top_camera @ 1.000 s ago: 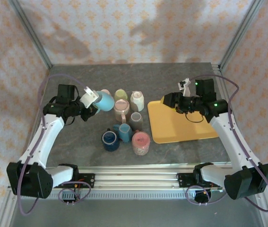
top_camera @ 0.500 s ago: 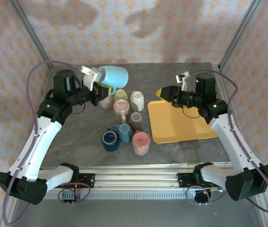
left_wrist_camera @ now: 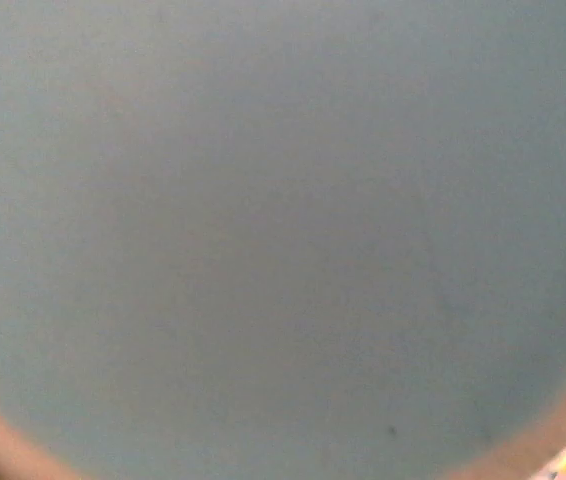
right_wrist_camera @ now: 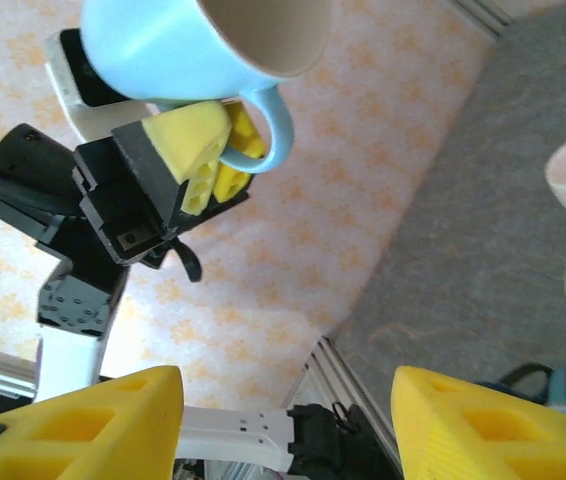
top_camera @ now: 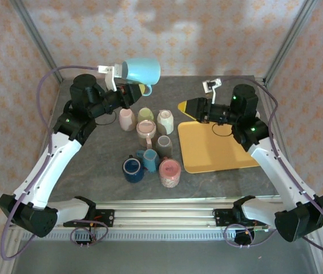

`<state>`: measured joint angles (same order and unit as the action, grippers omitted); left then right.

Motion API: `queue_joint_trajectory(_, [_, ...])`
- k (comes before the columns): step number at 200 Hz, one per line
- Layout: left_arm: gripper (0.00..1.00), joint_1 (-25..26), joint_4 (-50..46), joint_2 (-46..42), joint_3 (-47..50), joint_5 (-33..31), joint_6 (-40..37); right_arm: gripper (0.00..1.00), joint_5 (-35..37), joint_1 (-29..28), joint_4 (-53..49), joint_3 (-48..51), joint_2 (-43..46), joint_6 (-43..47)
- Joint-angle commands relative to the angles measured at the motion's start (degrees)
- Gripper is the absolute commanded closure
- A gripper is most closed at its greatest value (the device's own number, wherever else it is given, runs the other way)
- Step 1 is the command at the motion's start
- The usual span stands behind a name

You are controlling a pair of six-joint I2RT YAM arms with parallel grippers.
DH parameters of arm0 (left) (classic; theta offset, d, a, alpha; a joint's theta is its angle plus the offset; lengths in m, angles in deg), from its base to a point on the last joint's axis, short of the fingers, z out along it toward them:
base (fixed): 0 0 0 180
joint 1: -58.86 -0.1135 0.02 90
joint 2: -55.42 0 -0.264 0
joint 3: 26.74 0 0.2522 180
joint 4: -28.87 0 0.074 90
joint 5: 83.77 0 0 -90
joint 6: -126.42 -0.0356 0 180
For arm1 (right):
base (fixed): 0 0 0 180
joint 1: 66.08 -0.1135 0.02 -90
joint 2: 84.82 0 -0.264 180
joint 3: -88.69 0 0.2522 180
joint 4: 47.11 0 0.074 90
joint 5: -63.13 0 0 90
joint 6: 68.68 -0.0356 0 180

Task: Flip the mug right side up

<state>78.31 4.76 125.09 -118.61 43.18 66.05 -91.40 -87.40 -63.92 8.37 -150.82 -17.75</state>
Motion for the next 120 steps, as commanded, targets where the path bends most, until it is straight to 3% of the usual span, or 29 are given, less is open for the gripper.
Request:
queue_joint_trajectory(1, [1.0,1.56,15.41,-0.82,-1.42,-2.47,8.8,0.43,0.55,-1.44,10.65,-1.9,-0.88,-5.97])
queue_joint_trajectory(87, [1.0,6.38,20.41,2.33,-4.57,-4.15,12.55,0.4,9.94,-5.57,27.55,-2.23,-4.84,-20.11])
queue_joint_trajectory(120, [1.0,7.23,20.63,3.19,-6.13,-4.38,13.46,0.43,11.85,-5.62,30.51,-2.08,-5.65,-20.37])
